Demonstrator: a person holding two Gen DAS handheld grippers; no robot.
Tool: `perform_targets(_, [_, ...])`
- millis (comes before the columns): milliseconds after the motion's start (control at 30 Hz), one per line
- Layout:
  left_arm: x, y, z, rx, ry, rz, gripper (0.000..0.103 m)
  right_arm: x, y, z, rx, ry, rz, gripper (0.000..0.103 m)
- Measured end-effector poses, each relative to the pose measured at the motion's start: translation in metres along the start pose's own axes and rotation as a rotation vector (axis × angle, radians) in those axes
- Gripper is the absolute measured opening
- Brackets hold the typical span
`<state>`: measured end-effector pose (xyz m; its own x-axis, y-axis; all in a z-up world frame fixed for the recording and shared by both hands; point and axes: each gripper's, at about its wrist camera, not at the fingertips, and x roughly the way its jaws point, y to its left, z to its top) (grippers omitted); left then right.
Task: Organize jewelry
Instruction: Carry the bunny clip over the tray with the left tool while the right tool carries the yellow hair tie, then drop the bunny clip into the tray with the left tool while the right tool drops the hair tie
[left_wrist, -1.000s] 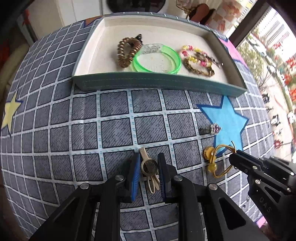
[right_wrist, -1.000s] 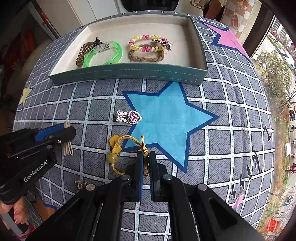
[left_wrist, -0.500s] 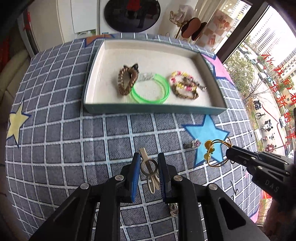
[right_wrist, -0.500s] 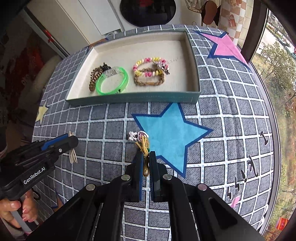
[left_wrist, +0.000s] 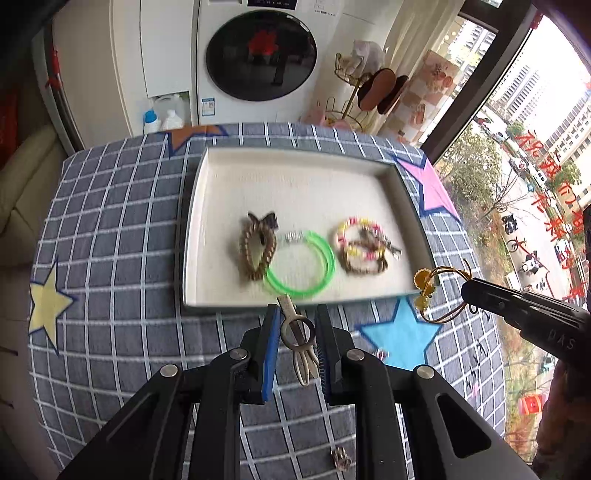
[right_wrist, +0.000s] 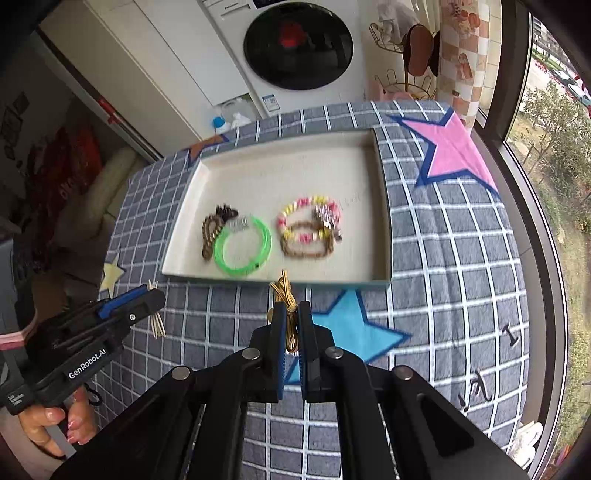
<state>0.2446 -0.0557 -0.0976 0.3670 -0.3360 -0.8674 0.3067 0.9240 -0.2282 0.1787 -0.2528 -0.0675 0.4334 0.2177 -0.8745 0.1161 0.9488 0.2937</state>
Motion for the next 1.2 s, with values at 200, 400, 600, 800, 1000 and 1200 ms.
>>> perform_targets(200, [0.007, 0.002, 0.027, 0.005, -0.025, 0.015, 0.031, 0.005, -0.003, 0.03, 0.005, -0.016, 0.015, 0.006])
perform_targets(400, [0.03, -0.002, 0.049, -0.001, -0.028, 0.038, 0.031, 0.026, -0.006, 0.056, 0.003, -0.01, 0.027, 0.006])
perform_targets(600, [0.059, -0.011, 0.068, 0.011, -0.017, 0.033, 0.031, 0.052, -0.013, 0.078, 0.027, 0.006, 0.058, 0.006])
perform_targets(800, [0.083, -0.022, 0.076, 0.054, 0.001, 0.064, 0.031, 0.077, -0.024, 0.088, 0.062, 0.038, 0.077, 0.006])
perform_targets(1000, [0.102, -0.029, 0.075, 0.105, 0.009, 0.116, 0.031, 0.102, -0.036, 0.087, 0.072, 0.089, 0.045, 0.006])
perform_targets(1200, [0.116, -0.029, 0.071, 0.139, 0.035, 0.176, 0.031, 0.116, -0.046, 0.083, 0.068, 0.122, -0.002, 0.006])
